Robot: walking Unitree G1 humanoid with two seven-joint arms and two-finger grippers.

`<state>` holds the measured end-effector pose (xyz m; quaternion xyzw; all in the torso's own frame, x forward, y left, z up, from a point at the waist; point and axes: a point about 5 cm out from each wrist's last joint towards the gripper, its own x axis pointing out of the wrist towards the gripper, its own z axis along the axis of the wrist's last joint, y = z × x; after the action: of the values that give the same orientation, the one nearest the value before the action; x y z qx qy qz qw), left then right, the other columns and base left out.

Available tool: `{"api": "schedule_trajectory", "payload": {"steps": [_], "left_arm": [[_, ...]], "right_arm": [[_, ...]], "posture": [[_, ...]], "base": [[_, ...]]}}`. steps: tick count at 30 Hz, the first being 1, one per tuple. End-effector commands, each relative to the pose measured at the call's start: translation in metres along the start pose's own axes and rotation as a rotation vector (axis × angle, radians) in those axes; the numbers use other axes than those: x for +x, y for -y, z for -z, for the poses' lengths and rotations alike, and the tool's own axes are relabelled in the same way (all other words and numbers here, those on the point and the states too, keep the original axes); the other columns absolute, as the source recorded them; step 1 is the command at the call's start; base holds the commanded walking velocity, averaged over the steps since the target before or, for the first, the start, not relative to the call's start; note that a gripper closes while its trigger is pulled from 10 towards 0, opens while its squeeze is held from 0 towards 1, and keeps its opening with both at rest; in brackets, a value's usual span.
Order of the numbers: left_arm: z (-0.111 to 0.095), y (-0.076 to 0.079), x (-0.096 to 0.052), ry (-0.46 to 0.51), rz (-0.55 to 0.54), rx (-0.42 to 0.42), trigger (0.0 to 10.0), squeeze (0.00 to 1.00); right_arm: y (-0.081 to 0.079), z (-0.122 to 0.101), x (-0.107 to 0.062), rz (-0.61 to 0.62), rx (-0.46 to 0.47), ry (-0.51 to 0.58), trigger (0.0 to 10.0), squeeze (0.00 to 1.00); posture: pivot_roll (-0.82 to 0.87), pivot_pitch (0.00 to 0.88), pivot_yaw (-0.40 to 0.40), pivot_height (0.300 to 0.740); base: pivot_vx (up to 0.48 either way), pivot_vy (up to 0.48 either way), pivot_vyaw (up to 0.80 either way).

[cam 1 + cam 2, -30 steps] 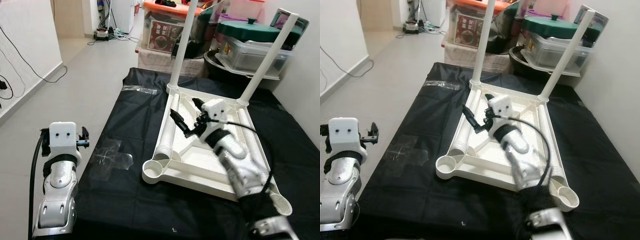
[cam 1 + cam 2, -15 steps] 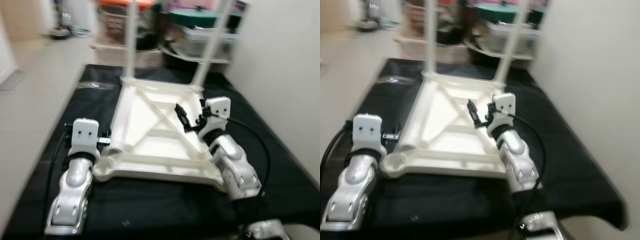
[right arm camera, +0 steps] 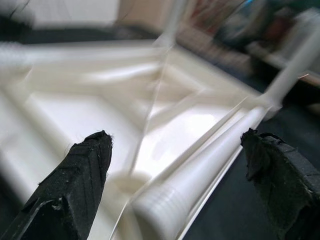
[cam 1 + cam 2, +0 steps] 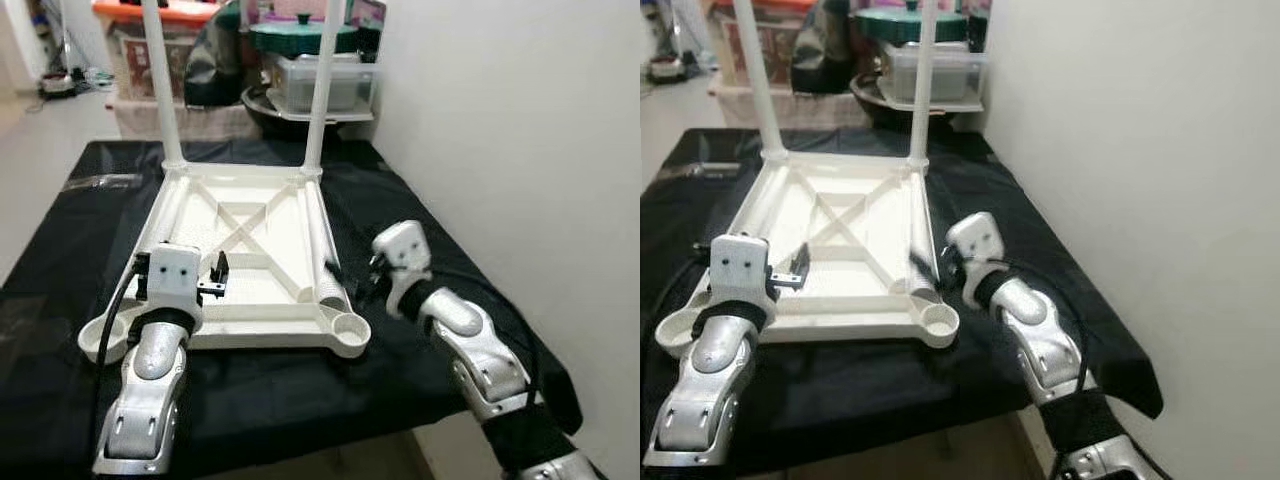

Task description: Building children table

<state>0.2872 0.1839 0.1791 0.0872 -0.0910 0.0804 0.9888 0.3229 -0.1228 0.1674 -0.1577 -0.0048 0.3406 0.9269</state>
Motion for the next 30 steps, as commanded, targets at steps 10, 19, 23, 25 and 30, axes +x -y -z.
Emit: {"api": "schedule_trajectory", "payload": {"steps": [10,19,23,25,30], "left_arm": [[0.008,-0.016,0.002,-0.045,-0.102,0.020,10.0,0.00],[0.007,-0.014,0.003,-0.039,-0.102,0.022,10.0,0.00],[0.006,-0.015,0.003,-0.036,-0.104,0.023,10.0,0.00],[0.006,-0.015,0.003,-0.036,-0.104,0.023,10.0,0.00],[0.005,-0.017,0.004,-0.031,-0.115,0.029,10.0,0.00]], "right_arm": [[0.008,0.023,0.006,-0.008,-0.097,-0.178,10.0,0.00],[0.003,0.030,0.025,0.019,-0.156,-0.252,10.0,0.00],[0.002,0.033,0.028,0.006,-0.176,-0.279,10.0,0.00],[0.002,0.033,0.028,0.006,-0.176,-0.279,10.0,0.00],[0.004,0.042,0.025,-0.056,-0.261,-0.352,10.0,0.00]], "posture": [[0.05,0.000,-0.132,0.740],[0.06,0.000,-0.135,0.740],[0.07,0.000,-0.138,0.740],[0.07,0.000,-0.138,0.740],[0.07,0.000,-0.145,0.740]], "base": [[0.000,0.000,0.00],[0.000,0.000,0.00],[0.000,0.000,0.00],[0.000,0.000,0.00],[0.000,0.000,0.00]]}}
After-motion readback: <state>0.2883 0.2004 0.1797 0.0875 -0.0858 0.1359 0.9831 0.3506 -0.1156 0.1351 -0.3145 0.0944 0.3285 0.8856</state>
